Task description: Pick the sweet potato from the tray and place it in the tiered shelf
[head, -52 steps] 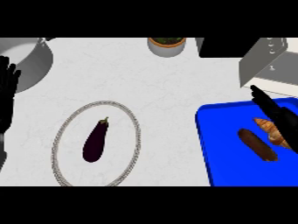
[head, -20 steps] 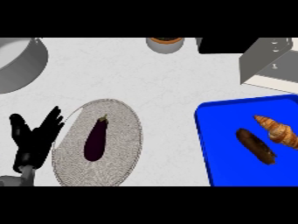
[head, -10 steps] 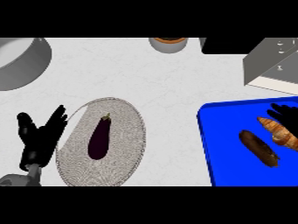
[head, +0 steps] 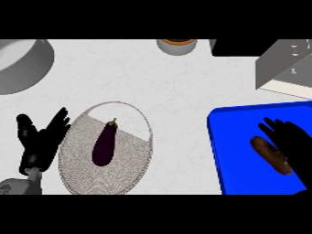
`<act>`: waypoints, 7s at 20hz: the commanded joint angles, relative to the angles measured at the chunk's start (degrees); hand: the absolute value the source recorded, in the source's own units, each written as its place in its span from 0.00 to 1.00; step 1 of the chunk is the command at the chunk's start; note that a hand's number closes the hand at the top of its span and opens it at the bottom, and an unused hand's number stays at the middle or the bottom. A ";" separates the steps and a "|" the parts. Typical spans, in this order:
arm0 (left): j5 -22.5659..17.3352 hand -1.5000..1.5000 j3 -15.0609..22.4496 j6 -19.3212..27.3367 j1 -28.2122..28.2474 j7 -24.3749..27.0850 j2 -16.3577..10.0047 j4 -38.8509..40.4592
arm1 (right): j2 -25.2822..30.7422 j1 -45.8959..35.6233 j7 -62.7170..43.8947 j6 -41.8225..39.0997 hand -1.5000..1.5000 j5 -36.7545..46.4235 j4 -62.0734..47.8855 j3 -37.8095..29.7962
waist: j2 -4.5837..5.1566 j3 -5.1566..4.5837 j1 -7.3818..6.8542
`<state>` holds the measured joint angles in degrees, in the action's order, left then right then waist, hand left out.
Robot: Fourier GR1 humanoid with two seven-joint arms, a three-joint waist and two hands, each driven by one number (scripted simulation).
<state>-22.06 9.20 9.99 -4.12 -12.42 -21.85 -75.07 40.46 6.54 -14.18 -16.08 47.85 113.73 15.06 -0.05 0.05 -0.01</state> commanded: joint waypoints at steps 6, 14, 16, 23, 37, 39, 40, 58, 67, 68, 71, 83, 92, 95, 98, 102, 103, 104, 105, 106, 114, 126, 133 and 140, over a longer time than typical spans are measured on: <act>3.12 0.50 -3.06 -2.08 -1.81 -0.40 1.51 2.32 | -6.62 2.67 -1.74 4.14 0.00 12.23 -2.74 1.39 | 0.03 -0.05 0.35; 5.44 0.50 -3.98 -2.83 3.23 -1.98 4.98 -2.36 | -10.59 -1.48 3.52 4.30 0.00 16.07 -10.86 -2.36 | 0.03 -0.05 -0.04; 6.72 0.50 -4.11 -4.09 2.40 0.49 5.77 0.35 | -10.48 -1.11 6.70 7.20 0.00 16.50 -14.83 -4.11 | 0.05 -0.05 0.04; 8.06 0.50 -6.44 -5.00 1.45 -2.78 5.61 -2.01 | -14.81 -3.01 6.48 12.03 0.00 23.04 -20.73 -4.75 | 0.04 -0.04 -0.05; 12.32 0.50 -8.66 -7.30 2.76 1.26 9.35 1.62 | -19.94 -5.62 14.32 20.81 0.00 26.76 -31.01 -7.85 | 0.06 -0.05 0.01; 10.94 0.50 -10.68 -7.90 -0.74 -2.79 8.80 1.21 | -20.76 -6.95 13.48 18.30 0.00 28.36 -30.79 -7.50 | 0.06 -0.06 0.04; 10.41 0.50 -9.29 -7.54 4.93 -2.95 9.16 -4.71 | -18.06 -10.77 18.49 21.31 0.00 24.79 -38.50 -11.57 | 0.08 -0.03 -0.38; 11.12 0.50 -11.74 -7.99 -0.37 -3.07 8.22 -0.03 | -20.05 -5.58 27.50 18.39 1.00 18.99 -34.66 -9.13 | 0.11 -0.03 0.83; 10.88 0.50 -11.81 -8.87 4.80 -1.51 8.27 -1.38 | -26.83 -9.94 22.47 4.88 1.00 -5.47 -23.99 -25.55 | -0.34 -0.12 1.00; 10.95 0.50 -11.79 -7.80 1.17 -3.93 8.46 -1.44 | -26.25 -9.18 22.40 3.75 1.00 -7.98 -20.49 -27.31 | -0.38 -0.12 1.77; 11.63 0.50 -10.89 -7.29 3.77 -4.26 8.98 -3.62 | -26.04 -8.22 15.40 1.70 1.00 -10.09 -7.51 -29.83 | -0.68 -0.17 1.79; 10.24 0.50 -12.70 -10.09 1.27 -5.69 7.29 -3.02 | -10.83 -21.68 -12.66 -13.91 1.00 -33.45 7.32 -54.22 | -0.22 -0.12 0.70; 13.22 0.50 -10.73 -8.73 0.90 -3.34 10.85 -0.63 | 4.36 -39.04 -15.13 -10.72 1.00 -35.88 -17.26 -55.31 | 0.18 -0.09 -0.53; 12.99 0.50 -11.73 -8.62 0.45 -5.90 9.71 -2.85 | 9.38 -41.42 -15.77 -11.57 1.00 -36.74 -21.95 -55.57 | 0.08 -0.08 -0.37; 13.50 0.50 -11.59 -9.09 1.34 -3.87 10.14 -2.83 | 12.56 -42.99 -7.65 -9.14 1.00 -33.72 -32.34 -54.05 | 0.21 -0.06 -0.66; 15.03 0.50 -10.26 -6.98 1.71 -6.03 11.84 -4.26 | 15.31 -46.86 -3.49 -9.47 1.00 -33.62 -41.49 -49.94 | 0.20 -0.05 -0.87; 12.76 0.50 -13.11 -11.71 1.65 0.08 9.80 1.57 | 13.51 -45.02 0.21 -7.73 1.00 -31.62 -42.46 -48.46 | 0.32 -0.07 -0.79; 14.80 0.50 -10.91 -8.58 1.95 -2.96 11.55 -2.29 | 15.63 -44.85 3.45 -9.26 1.00 -32.14 -44.83 -49.00 | 0.24 -0.04 -0.73; 14.50 0.50 -11.93 -9.20 0.47 -2.04 11.12 0.98 | 15.02 -46.91 4.05 -7.36 1.00 -30.46 -47.62 -46.48 | 0.36 -0.06 -0.94; 13.30 0.50 -12.99 -9.95 -0.68 -3.44 10.11 0.12 | 17.27 -48.77 4.75 -8.09 1.00 -29.82 -50.99 -45.70 | 0.38 -0.06 -1.09; 14.37 0.50 -11.41 -9.16 -0.43 -6.05 11.63 -2.66 | 15.52 -55.02 16.14 1.47 1.00 -21.61 -66.38 -38.59 | 0.58 -0.01 -1.89; 15.50 0.50 -11.34 -9.04 1.76 -5.57 12.23 -4.74 | 14.15 -63.06 27.46 10.69 1.00 -17.59 -84.07 -37.24 | 0.45 0.00 -1.62; 14.87 0.50 -12.69 -9.91 0.43 -4.23 12.30 -2.37 | 16.84 -66.68 33.04 8.65 1.00 -15.94 -90.84 -36.32 | 0.61 0.00 -1.61; 15.65 0.50 -12.58 -9.28 -2.08 -5.23 12.63 -0.58 | 17.07 -72.05 26.41 8.10 1.00 -19.53 -93.04 -40.52 | 0.53 -0.01 -1.41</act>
<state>-7.21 -3.96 -0.36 -5.16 -17.23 -10.20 -76.43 57.76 -62.23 15.83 -7.66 31.62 23.00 -21.79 0.43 0.10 -1.42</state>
